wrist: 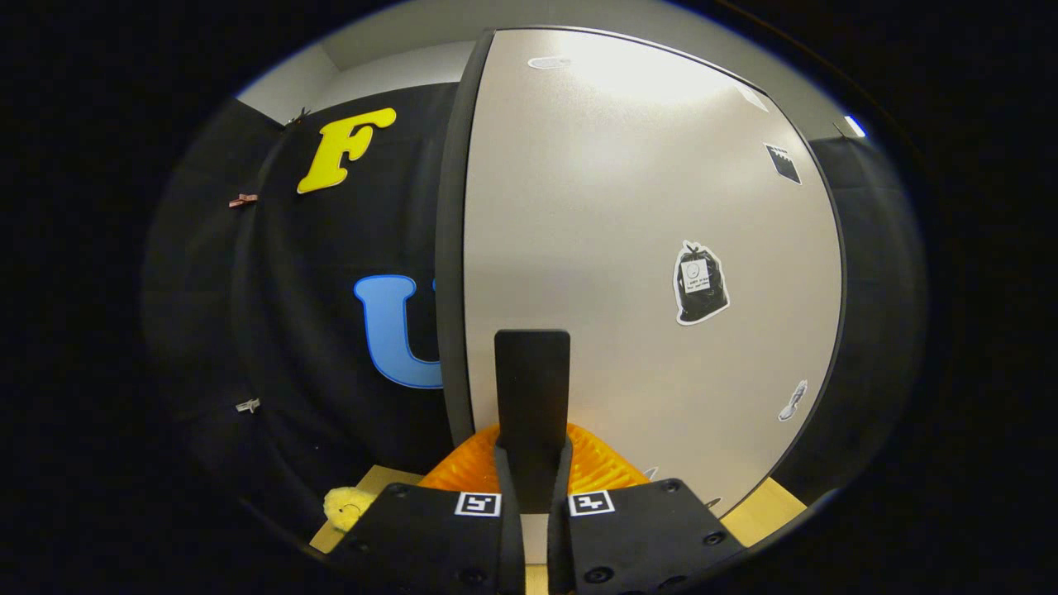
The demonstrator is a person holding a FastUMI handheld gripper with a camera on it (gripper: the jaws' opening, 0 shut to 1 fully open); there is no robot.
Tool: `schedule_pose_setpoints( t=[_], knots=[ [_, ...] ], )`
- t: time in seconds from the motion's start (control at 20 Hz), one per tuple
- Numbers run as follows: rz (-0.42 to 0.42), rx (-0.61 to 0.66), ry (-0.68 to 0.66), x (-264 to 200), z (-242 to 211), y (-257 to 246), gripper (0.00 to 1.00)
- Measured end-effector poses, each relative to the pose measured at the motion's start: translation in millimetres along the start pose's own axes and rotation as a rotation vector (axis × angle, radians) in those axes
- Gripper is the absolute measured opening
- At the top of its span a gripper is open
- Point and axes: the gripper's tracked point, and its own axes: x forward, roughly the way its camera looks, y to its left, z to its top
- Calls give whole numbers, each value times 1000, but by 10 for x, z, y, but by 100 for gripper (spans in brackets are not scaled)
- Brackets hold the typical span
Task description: Open the shoe cabinet door, grab the shoes and put them into the shoe cabinet, then close the shoe cabinet door.
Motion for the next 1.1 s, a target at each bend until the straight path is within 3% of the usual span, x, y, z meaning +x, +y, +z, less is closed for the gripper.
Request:
schedule_pose_setpoints(
  t=[0.35,0.7,1.1],
  knots=[
    [66,31,-39,-792,12,-173,14],
    [88,52,-54,-1600,10,-708,14],
    [62,44,-45,-2068,22,-1355,14]
  ],
)
